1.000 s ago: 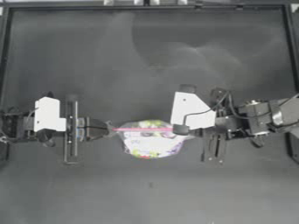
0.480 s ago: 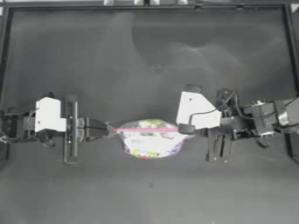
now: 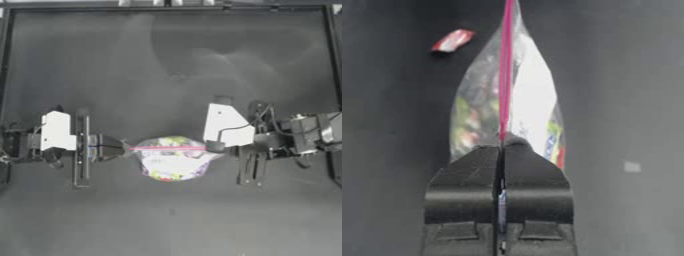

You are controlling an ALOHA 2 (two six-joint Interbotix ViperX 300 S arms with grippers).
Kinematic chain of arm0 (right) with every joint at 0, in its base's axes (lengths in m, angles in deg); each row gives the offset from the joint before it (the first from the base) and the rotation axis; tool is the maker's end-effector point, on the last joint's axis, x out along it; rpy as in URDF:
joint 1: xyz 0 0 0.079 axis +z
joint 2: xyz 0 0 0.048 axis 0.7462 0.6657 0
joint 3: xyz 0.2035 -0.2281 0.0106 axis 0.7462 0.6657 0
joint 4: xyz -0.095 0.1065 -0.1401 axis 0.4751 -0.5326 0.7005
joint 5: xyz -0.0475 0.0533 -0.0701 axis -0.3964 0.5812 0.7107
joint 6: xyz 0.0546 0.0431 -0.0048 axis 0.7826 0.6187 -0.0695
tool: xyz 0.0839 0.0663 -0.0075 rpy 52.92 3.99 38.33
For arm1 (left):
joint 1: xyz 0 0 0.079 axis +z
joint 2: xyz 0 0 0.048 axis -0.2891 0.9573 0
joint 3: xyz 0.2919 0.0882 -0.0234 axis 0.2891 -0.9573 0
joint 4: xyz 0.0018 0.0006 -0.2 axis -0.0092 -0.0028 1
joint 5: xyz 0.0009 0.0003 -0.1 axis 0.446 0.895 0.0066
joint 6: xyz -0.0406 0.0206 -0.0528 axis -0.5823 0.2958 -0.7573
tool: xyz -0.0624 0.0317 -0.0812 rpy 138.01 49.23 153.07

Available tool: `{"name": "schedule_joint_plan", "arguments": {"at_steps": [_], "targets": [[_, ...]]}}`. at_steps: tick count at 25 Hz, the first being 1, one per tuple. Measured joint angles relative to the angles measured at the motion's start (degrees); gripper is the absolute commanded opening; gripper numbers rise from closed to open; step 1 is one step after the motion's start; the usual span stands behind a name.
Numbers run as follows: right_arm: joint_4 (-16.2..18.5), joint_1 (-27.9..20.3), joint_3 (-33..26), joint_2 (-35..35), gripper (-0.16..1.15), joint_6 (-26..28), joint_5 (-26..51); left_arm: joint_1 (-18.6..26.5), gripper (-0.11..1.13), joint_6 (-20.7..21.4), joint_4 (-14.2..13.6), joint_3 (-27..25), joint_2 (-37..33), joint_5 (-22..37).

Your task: Put candy in bag

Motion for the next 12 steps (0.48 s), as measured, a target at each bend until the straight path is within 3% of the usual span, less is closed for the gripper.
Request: {"name": "schedule_joint_plan", "arguments": {"at_steps": [12], "targets": [[0.3, 0.1, 0.3, -0.5, 0.05, 0.0, -2.5, 0.4, 0.06, 0.0, 0.0, 0.7, 0.0, 2.8]]}}
